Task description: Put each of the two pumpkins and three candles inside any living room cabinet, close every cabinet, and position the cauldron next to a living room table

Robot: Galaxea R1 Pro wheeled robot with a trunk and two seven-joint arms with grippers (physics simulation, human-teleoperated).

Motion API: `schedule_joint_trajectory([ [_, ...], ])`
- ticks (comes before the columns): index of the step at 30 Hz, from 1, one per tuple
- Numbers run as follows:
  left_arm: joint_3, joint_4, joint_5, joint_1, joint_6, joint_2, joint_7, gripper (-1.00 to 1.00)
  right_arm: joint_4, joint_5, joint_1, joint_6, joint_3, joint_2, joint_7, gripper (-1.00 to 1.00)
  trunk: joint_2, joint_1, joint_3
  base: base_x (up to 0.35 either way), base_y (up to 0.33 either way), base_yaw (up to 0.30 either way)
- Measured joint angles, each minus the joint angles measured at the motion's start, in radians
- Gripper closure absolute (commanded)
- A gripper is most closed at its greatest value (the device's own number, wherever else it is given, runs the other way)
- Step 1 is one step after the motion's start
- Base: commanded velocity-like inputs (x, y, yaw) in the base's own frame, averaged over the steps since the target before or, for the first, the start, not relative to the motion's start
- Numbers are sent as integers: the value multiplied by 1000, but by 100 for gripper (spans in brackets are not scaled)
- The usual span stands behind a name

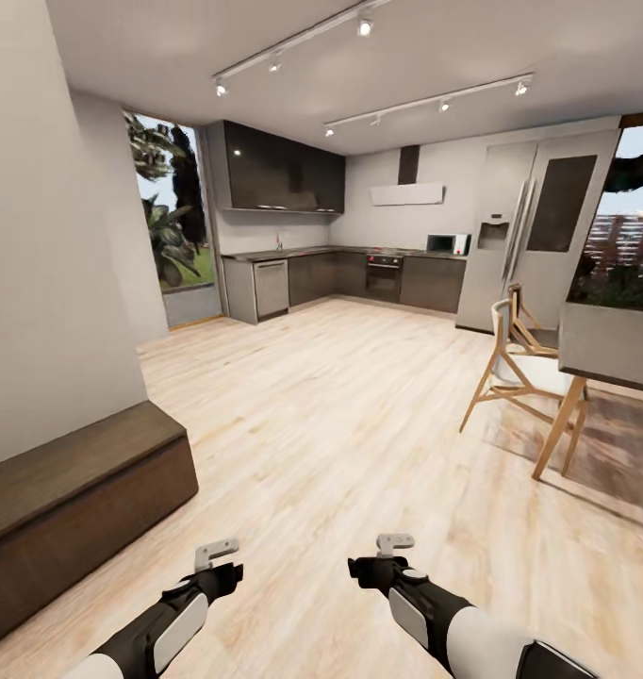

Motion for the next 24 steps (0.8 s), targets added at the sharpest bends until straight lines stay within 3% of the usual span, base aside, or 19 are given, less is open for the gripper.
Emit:
schedule_joint_trajectory([
  [24, 0, 10, 0, 0, -2, 0, 0, -100, 0, 0, 0, 0, 0, 0, 0, -100, 0, 0, 0, 10, -10, 291],
])
